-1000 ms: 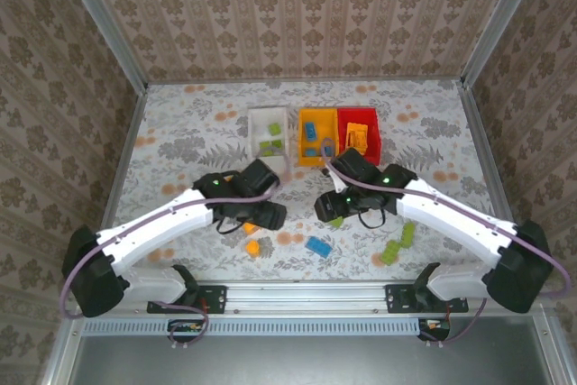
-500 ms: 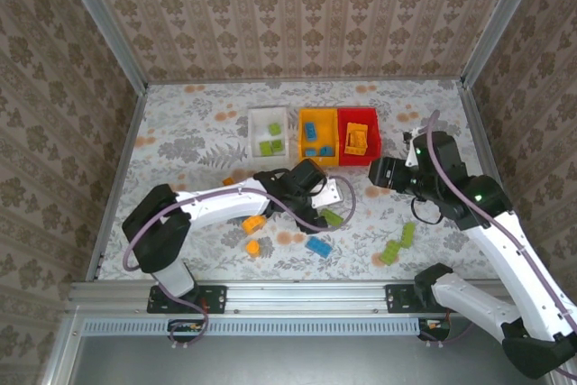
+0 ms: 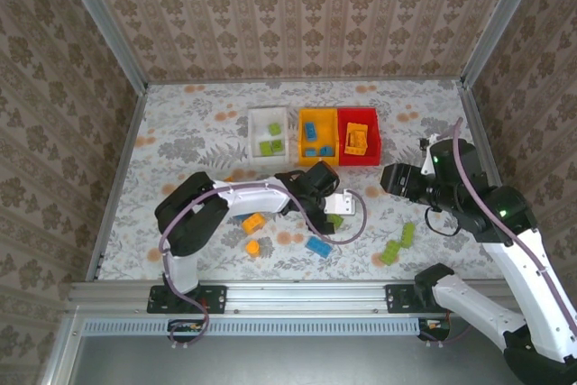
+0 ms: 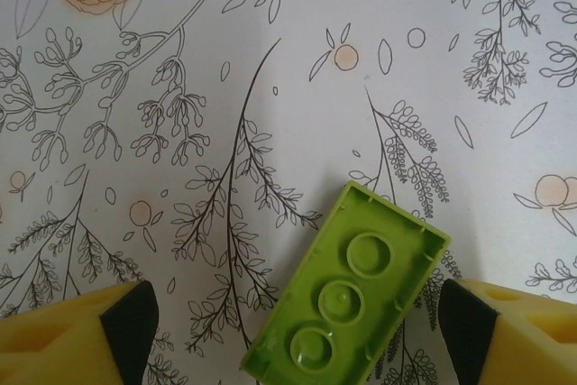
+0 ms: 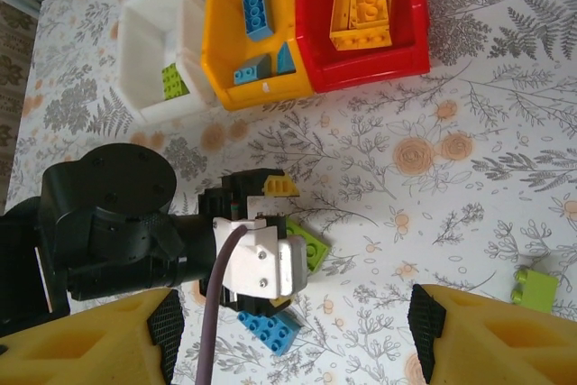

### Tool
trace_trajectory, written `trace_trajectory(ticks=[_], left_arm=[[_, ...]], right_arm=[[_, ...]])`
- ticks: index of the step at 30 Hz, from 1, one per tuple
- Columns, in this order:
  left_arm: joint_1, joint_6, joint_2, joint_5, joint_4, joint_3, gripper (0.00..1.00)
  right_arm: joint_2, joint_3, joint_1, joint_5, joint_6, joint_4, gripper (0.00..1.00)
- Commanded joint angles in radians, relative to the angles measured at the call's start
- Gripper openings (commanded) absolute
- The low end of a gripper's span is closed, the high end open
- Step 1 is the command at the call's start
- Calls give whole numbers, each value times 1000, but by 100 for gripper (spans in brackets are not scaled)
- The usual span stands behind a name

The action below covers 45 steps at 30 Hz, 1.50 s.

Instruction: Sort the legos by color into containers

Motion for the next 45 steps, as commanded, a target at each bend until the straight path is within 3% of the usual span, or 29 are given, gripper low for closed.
trace_trajectory(ticks=[1, 8, 17, 21, 31, 36, 41, 45], left_arm=[[7, 47, 21, 47, -35, 52, 84], [7, 62, 45, 72, -122, 57, 71], [-1, 61, 65, 41, -142, 57, 73], [-4, 35, 106, 7, -141, 80, 61], [-1, -30, 142, -33, -109, 105, 42], [13, -133, 74, -69, -20, 55, 38], [67, -344, -85, -105, 50, 42, 37], [154, -539, -170, -190, -3, 93, 37]], right_arm=[[-9, 1, -4, -6, 29, -38, 70], [15, 3, -3, -16, 21, -25, 70], [39, -9, -8, -36, 12, -1, 70], [50, -9, -9, -44, 11, 5, 70], [72, -4, -21, -52, 0, 10, 70], [92, -3, -28, -73, -8, 31, 70], [136, 22, -27, -102, -48, 70, 68], [179, 26, -24, -115, -61, 119, 67]])
